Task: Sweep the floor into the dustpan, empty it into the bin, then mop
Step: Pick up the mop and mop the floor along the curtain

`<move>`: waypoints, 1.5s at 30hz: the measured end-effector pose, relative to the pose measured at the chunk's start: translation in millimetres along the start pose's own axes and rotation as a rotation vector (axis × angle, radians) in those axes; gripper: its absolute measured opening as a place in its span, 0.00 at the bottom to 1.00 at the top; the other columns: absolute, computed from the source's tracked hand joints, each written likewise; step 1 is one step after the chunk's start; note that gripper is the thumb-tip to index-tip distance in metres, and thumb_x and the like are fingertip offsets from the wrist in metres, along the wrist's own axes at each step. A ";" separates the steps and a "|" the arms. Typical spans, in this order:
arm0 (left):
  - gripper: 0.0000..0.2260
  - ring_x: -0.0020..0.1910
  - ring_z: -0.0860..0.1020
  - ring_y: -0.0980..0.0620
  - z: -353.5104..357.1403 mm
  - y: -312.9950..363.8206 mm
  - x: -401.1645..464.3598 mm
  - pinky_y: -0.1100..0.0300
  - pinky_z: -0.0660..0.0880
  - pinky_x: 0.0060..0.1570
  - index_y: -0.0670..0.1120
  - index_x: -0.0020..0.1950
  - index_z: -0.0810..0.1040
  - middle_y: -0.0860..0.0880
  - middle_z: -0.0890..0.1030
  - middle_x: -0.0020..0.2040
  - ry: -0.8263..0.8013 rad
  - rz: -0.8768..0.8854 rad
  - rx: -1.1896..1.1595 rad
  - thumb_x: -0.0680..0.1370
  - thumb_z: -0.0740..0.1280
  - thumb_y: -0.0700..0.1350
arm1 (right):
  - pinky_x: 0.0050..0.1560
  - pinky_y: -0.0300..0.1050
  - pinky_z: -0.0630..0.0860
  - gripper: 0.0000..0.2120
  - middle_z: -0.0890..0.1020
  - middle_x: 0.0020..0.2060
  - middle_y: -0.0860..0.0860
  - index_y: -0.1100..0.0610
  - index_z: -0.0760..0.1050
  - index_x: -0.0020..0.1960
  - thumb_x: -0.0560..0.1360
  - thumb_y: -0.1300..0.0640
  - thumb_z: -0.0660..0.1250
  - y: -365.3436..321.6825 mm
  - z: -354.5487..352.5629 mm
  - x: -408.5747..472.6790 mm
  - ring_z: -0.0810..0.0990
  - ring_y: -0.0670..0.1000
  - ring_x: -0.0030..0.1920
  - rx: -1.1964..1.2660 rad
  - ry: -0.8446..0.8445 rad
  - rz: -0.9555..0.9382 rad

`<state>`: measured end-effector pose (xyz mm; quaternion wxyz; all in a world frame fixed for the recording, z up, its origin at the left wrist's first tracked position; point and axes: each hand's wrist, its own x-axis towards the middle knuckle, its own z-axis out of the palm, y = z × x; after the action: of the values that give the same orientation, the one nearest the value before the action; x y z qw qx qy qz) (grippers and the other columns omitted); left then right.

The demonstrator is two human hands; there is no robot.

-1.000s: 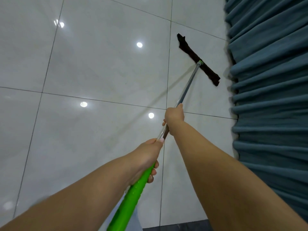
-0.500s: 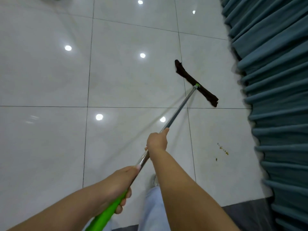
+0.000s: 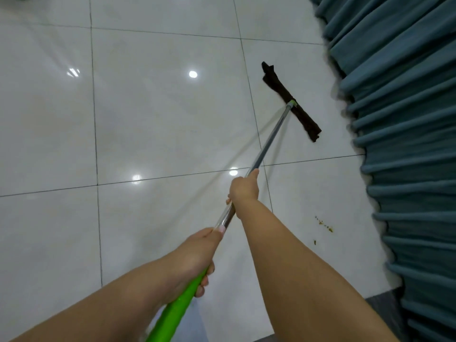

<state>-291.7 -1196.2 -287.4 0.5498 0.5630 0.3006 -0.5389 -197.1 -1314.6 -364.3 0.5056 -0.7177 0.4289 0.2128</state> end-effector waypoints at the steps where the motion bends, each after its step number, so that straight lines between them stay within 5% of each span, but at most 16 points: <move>1: 0.14 0.23 0.65 0.52 5.1 17.7 9.5 0.68 0.64 0.22 0.54 0.55 0.71 0.45 0.68 0.31 -0.005 0.007 0.000 0.80 0.54 0.61 | 0.30 0.42 0.74 0.26 0.70 0.49 0.56 0.52 0.53 0.75 0.79 0.64 0.54 -17.6 -8.4 13.9 0.72 0.49 0.31 -0.006 0.006 -0.002; 4: 0.12 0.23 0.65 0.52 14.5 61.9 28.9 0.67 0.64 0.21 0.55 0.55 0.70 0.45 0.68 0.32 -0.016 0.013 0.000 0.80 0.54 0.60 | 0.30 0.43 0.73 0.26 0.70 0.43 0.54 0.54 0.53 0.75 0.79 0.64 0.54 -48.0 -22.5 51.0 0.71 0.50 0.32 -0.031 -0.001 0.008; 9: 0.18 0.23 0.66 0.52 4.0 80.0 33.2 0.67 0.65 0.21 0.52 0.64 0.69 0.44 0.69 0.33 0.014 0.013 0.046 0.80 0.53 0.60 | 0.32 0.44 0.76 0.28 0.73 0.54 0.57 0.52 0.52 0.76 0.79 0.64 0.54 -63.9 -16.4 59.8 0.71 0.49 0.32 -0.024 0.012 0.039; 11: 0.23 0.23 0.66 0.51 -5.2 74.3 28.3 0.66 0.65 0.21 0.46 0.65 0.70 0.44 0.69 0.31 0.054 -0.002 0.093 0.80 0.53 0.60 | 0.21 0.36 0.75 0.28 0.73 0.63 0.60 0.52 0.51 0.76 0.79 0.64 0.54 -59.5 -7.7 50.1 0.69 0.48 0.32 -0.025 0.029 0.030; 13: 0.21 0.22 0.66 0.51 -15.5 64.4 19.9 0.66 0.65 0.22 0.45 0.56 0.72 0.43 0.69 0.30 0.097 -0.021 0.135 0.80 0.52 0.60 | 0.18 0.28 0.69 0.29 0.74 0.63 0.61 0.52 0.48 0.77 0.80 0.65 0.53 -53.8 3.2 34.8 0.70 0.48 0.31 -0.036 0.041 0.049; 17: 0.21 0.19 0.65 0.51 -50.6 30.8 -9.2 0.66 0.64 0.22 0.46 0.45 0.72 0.45 0.67 0.25 0.095 -0.104 0.189 0.80 0.52 0.62 | 0.47 0.49 0.82 0.37 0.78 0.50 0.59 0.49 0.35 0.78 0.78 0.65 0.53 -32.2 38.4 -7.1 0.82 0.57 0.42 -0.088 0.031 0.157; 22: 0.19 0.20 0.65 0.52 -100.2 -12.9 -47.2 0.66 0.65 0.22 0.53 0.62 0.71 0.45 0.68 0.29 0.085 -0.122 0.292 0.79 0.53 0.62 | 0.51 0.51 0.81 0.36 0.72 0.41 0.55 0.48 0.35 0.78 0.78 0.64 0.52 -9.2 76.7 -72.1 0.82 0.58 0.45 0.045 0.053 0.173; 25: 0.19 0.21 0.65 0.52 -120.9 -33.9 -70.1 0.66 0.65 0.22 0.53 0.62 0.70 0.45 0.68 0.30 0.079 -0.097 0.352 0.80 0.52 0.62 | 0.44 0.50 0.80 0.35 0.78 0.51 0.59 0.49 0.38 0.79 0.79 0.65 0.53 2.9 96.9 -103.6 0.79 0.55 0.38 0.166 0.048 0.182; 29: 0.16 0.21 0.65 0.52 -147.8 -51.3 -95.7 0.66 0.64 0.21 0.54 0.56 0.72 0.46 0.68 0.28 0.072 -0.086 0.425 0.80 0.51 0.62 | 0.33 0.43 0.76 0.33 0.71 0.69 0.57 0.51 0.35 0.78 0.80 0.63 0.50 15.9 124.1 -135.4 0.75 0.51 0.30 0.364 0.111 0.242; 32: 0.16 0.19 0.66 0.52 -172.6 -58.6 -112.2 0.65 0.65 0.21 0.54 0.51 0.74 0.45 0.69 0.27 0.085 -0.004 0.529 0.80 0.52 0.62 | 0.37 0.46 0.81 0.31 0.70 0.69 0.57 0.52 0.42 0.78 0.80 0.62 0.51 21.8 139.6 -147.5 0.79 0.52 0.31 0.469 0.051 0.259; 36: 0.20 0.17 0.66 0.53 -184.5 -65.3 -115.0 0.64 0.65 0.19 0.49 0.51 0.76 0.46 0.68 0.27 0.166 0.085 0.672 0.80 0.51 0.60 | 0.29 0.46 0.81 0.19 0.69 0.65 0.60 0.57 0.57 0.70 0.80 0.63 0.51 21.7 147.9 -156.0 0.77 0.52 0.28 0.556 0.034 0.242; 45: 0.22 0.24 0.68 0.57 -135.7 -52.6 -110.1 0.62 0.65 0.30 0.48 0.52 0.77 0.54 0.69 0.28 0.146 0.217 0.898 0.81 0.48 0.59 | 0.23 0.39 0.74 0.18 0.77 0.58 0.63 0.54 0.55 0.71 0.81 0.59 0.49 41.3 98.5 -143.8 0.78 0.52 0.27 0.536 0.177 0.261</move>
<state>-329.5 -1029.0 -224.9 0.2822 0.8099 0.0149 -0.5140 -296.7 -1172.6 -319.7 0.6060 -0.5133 0.6007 0.0917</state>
